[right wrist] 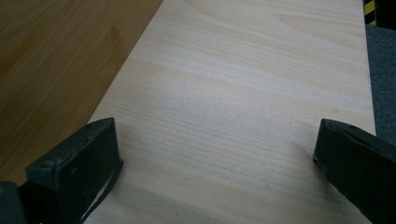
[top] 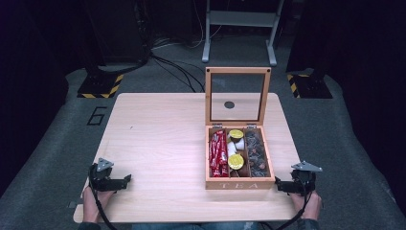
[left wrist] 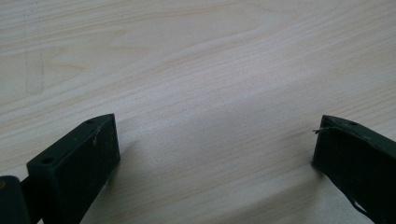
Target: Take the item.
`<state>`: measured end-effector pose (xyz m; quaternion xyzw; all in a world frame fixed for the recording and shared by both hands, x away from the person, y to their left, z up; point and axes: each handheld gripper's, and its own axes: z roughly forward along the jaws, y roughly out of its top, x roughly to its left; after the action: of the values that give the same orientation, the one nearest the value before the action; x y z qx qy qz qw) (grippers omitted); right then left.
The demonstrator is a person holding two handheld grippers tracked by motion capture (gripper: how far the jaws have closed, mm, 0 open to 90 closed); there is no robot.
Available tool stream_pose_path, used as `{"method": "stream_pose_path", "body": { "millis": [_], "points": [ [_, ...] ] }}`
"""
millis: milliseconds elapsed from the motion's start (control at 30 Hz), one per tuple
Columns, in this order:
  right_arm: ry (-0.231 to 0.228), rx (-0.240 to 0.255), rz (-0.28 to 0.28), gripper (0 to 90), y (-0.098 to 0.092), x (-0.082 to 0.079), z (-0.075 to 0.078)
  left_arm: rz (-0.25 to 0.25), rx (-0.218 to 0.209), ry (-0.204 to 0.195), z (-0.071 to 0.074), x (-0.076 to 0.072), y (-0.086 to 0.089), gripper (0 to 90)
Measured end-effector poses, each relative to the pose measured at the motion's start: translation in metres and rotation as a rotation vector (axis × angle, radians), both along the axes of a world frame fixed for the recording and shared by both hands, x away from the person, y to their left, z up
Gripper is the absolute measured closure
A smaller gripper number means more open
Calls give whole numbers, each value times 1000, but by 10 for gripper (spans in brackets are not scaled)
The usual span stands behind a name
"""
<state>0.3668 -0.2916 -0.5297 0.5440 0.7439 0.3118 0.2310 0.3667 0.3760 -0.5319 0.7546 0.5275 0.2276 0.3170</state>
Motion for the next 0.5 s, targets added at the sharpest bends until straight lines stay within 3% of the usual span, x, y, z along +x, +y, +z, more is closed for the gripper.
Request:
{"method": "stream_pose_path", "body": {
  "millis": [500],
  "points": [
    [0,0,0,0,0,0,0,-34,-29,4,3,1,-5,0]
  ]
}}
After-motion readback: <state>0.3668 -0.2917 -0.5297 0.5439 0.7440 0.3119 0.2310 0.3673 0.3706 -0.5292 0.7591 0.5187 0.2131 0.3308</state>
